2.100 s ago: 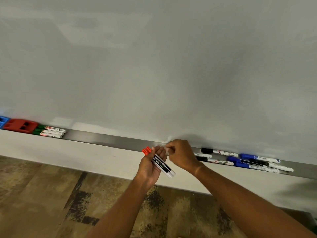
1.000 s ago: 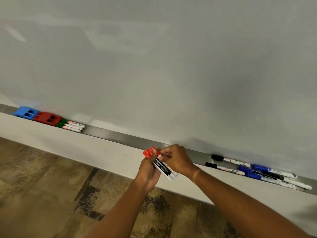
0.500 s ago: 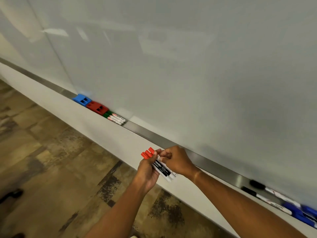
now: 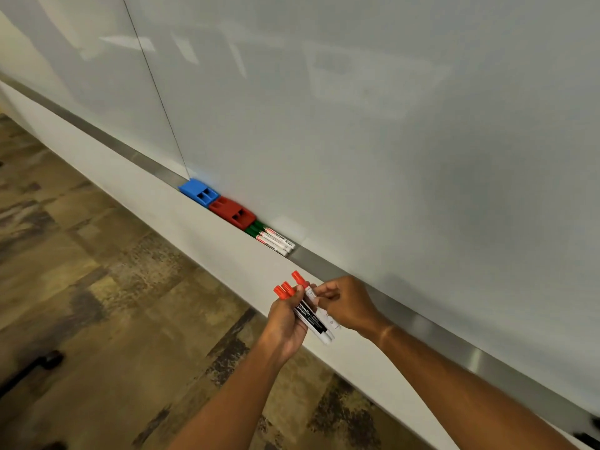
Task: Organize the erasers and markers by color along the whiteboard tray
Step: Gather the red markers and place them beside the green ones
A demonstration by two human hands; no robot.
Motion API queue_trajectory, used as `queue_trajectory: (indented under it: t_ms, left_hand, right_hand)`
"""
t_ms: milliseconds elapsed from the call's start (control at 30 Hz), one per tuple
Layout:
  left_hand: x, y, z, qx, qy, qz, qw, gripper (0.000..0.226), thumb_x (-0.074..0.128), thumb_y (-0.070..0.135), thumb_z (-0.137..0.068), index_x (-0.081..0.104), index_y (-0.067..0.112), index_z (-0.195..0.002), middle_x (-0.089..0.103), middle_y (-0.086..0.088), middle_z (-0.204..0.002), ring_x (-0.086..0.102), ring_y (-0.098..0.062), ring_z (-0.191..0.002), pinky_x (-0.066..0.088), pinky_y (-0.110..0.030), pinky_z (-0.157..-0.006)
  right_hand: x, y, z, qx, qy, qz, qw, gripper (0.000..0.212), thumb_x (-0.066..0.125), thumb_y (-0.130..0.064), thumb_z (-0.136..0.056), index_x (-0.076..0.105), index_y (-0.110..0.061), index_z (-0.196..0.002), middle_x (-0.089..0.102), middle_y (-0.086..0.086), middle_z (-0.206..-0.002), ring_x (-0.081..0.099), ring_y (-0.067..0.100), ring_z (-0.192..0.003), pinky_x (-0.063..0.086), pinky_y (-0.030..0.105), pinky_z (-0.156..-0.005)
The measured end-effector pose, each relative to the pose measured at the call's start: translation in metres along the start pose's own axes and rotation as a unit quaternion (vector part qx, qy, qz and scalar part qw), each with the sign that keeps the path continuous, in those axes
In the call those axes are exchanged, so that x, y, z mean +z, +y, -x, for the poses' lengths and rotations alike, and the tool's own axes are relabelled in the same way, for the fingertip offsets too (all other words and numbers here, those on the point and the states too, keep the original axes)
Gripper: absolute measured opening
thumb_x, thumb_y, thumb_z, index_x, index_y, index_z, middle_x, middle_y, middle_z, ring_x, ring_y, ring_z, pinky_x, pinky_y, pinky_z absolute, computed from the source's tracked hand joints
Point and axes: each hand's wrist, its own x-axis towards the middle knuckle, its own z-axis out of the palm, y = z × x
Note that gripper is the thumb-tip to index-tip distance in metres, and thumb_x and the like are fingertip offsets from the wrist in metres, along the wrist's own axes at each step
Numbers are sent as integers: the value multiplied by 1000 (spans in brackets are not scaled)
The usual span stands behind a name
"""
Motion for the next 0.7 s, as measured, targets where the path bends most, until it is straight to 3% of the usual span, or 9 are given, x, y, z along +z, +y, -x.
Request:
queue_trajectory:
  t_ms: [67,133,233,333,567,667,700]
  left_hand:
    - [-9,12,-10,-2,15,-9,1000,23,46,8,-98,61,-3,-112,69,-19,-109,66,-27,-100,52,-37,-88]
    - [-17,20,-20,-6,20,-13,1000,26,43,7,-99,59,-3,-116,65,-18,-118,61,-27,-110,45,-37,-96]
    - [-27,26,-30,-14,29,-5,999,26,41,8,-100,59,-2,-116,64,-17,-121,61,-25,-108,42,-37,-100]
    - [-32,30,-37,-12,31,-2,999,25,42,9,-100,60,-1,-114,64,-16,-123,62,-23,-106,42,-37,-101]
    - [-37,41,-50,8,49,10,999,26,43,10,-99,60,-1,-115,62,-17,-126,59,-26,-115,43,-36,-100]
    - [-36,41,-54,8,55,12,998,26,43,11,-100,60,-1,-116,61,-17,-128,55,-27,-123,42,-37,-101]
    - [-37,41,-55,8,56,12,998,26,43,11,-100,60,0,-116,61,-17,-128,54,-27,-124,42,-36,-101]
  right_hand:
    - [3,-8,-17,-3,36,48,998,22,76,-19,-80,74,-14,-101,76,3,-91,69,6,-72,53,14,-65]
    - [5,-14,-34,-4,71,109,992,20,74,-19,-81,74,-12,-100,76,6,-93,71,14,-79,47,14,-69]
    - [7,-17,-53,1,82,193,978,20,72,-20,-83,73,-11,-101,74,10,-97,69,25,-87,41,17,-68]
    - [13,-15,-72,12,65,255,965,22,71,-19,-83,70,-11,-104,72,13,-100,67,30,-91,49,24,-70]
    - [23,-7,-101,41,31,263,963,20,69,-14,-83,69,-11,-103,69,16,-103,64,35,-97,52,33,-78]
    - [25,-4,-109,45,22,252,966,4,66,-14,-84,68,-10,-86,69,16,-94,63,36,-92,46,29,-67]
    - [25,-3,-110,48,24,247,967,10,65,-13,-84,63,-11,-75,68,16,-88,62,37,-86,41,28,-63]
